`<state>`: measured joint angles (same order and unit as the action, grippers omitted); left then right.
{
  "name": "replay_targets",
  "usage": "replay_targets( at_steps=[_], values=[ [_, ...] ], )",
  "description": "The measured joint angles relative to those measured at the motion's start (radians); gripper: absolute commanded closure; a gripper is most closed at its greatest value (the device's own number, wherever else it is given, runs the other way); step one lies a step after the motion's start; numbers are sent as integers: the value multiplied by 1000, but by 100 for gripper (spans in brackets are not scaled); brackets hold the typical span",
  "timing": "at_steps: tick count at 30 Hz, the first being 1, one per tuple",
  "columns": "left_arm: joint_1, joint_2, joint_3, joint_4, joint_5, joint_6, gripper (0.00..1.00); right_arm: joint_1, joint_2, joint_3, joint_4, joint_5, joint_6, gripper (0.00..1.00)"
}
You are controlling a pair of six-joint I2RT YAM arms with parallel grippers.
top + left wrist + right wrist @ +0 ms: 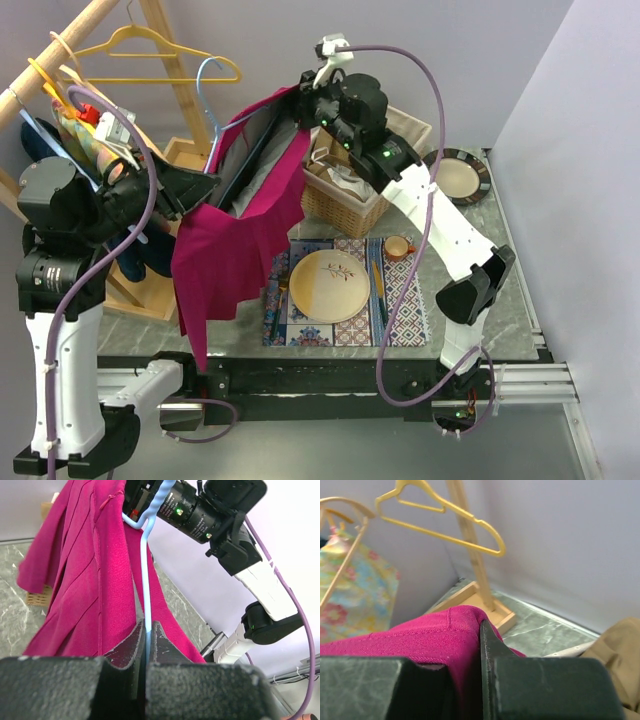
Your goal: Remove the skirt from the hanger
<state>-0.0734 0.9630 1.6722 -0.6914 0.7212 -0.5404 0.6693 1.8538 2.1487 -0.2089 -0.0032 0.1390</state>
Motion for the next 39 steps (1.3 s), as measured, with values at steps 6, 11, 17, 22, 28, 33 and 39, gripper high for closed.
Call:
replay_targets(
  at_steps=[6, 11, 17, 22, 28, 33, 39],
  values=[
    [0, -11, 0, 21, -10, -8, 99, -57, 0, 3, -30, -235, 25, 94],
    [0, -39, 6, 14, -39, -11, 99, -97, -16, -47, -12, -443, 48, 79],
    [0, -40, 28, -28, -76, 1, 99, -145, -32, -158, 7, -624, 118, 70],
    [0, -33, 28, -35, -68, 2, 99, -161, -43, -208, 43, -691, 153, 49],
    [0, -30, 42, -38, -50, 2, 99, -189, -100, -293, 82, -713, 187, 34],
    [0, -28, 48, -18, -23, 2, 99, -212, -140, -321, 136, -721, 243, 34],
    [0, -24, 48, 0, -6, 2, 99, -217, -173, -385, 267, -724, 350, 56]
  ],
)
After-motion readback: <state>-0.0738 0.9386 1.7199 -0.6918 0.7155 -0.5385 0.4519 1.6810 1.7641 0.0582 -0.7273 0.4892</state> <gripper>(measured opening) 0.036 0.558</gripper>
